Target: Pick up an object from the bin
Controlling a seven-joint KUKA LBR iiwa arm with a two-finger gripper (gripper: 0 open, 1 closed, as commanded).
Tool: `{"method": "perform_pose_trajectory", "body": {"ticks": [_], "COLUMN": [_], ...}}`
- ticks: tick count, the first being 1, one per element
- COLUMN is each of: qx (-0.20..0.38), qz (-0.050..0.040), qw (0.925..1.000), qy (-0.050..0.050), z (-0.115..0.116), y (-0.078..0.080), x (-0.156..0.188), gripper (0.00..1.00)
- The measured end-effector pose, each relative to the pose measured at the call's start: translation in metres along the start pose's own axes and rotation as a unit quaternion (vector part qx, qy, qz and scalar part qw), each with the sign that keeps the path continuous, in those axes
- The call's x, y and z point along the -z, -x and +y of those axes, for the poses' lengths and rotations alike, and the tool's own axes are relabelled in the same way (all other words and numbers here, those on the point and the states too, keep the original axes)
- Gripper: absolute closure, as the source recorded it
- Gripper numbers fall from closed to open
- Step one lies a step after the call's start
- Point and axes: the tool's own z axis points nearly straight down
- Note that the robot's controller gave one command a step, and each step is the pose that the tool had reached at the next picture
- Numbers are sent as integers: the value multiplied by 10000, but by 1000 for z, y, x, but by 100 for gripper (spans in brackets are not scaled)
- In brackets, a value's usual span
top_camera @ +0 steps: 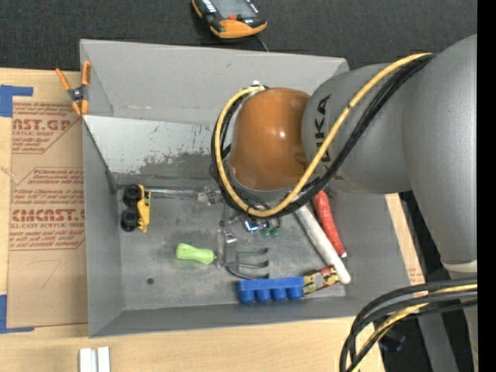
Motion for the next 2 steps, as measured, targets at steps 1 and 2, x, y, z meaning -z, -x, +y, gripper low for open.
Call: {"method": "perform_pose_trajectory", "body": {"ticks": [1, 2], "qx": [294, 895], "qz": [202, 35], "qw": [9994, 9960], "qy": [-7, 6], "z": [-107, -71], "y": [-51, -23], "x": [-44, -59], "gripper": [0, 0]}}
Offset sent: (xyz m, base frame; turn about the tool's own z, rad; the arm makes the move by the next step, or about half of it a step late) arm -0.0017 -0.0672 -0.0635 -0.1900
